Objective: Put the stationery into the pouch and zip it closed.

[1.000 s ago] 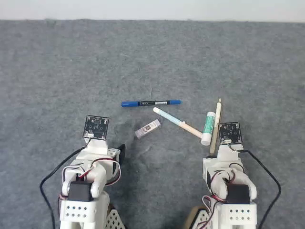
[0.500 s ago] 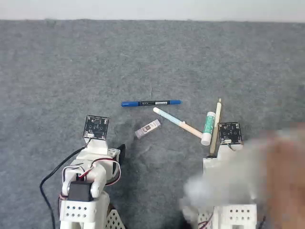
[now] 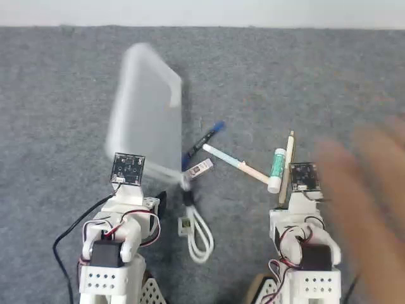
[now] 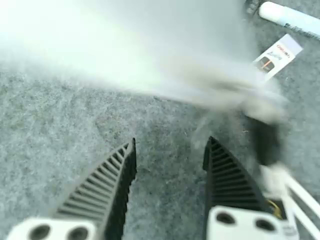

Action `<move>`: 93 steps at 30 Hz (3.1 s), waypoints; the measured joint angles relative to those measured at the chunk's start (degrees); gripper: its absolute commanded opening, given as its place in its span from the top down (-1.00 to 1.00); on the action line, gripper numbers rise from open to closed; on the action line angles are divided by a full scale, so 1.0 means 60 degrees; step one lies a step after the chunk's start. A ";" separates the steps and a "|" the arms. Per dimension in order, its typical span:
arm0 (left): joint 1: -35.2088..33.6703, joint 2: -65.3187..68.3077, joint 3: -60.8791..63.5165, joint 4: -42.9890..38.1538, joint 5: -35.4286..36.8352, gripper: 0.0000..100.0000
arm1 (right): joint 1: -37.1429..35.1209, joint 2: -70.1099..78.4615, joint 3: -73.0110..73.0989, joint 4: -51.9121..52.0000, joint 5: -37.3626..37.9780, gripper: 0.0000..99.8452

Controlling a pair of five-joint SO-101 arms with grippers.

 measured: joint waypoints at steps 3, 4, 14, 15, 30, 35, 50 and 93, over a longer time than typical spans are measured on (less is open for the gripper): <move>0.0000 0.0000 0.0000 0.0000 0.0000 0.58 | 0.0000 0.0015 0.0000 0.0000 0.0000 0.99; 0.0000 0.0000 0.0000 0.0000 0.0000 0.58 | 0.0000 0.0015 0.0000 0.0000 0.0000 0.99; 0.0000 0.0000 0.0000 0.0000 0.0000 0.58 | 0.0000 0.0015 0.0000 0.0000 0.0000 0.99; 0.0000 0.0000 0.0000 0.0000 0.0000 0.58 | 0.0000 0.0015 0.0000 0.0000 0.0000 0.99; 0.0000 0.0000 0.0000 0.0000 0.0000 0.58 | 0.0000 0.0015 0.0000 0.0000 0.0000 0.99; 0.0000 0.0000 0.0000 0.0000 0.0000 0.58 | 0.0000 0.0015 0.0000 0.0000 0.0000 0.99; 0.0015 0.0000 0.0000 0.0000 0.0000 0.58 | 0.0000 0.0015 0.0000 0.0000 0.0000 0.99; -0.2930 -0.0015 -0.0806 -0.0366 -0.1260 0.98 | 0.1363 0.0000 -0.2227 -0.0015 0.0000 0.99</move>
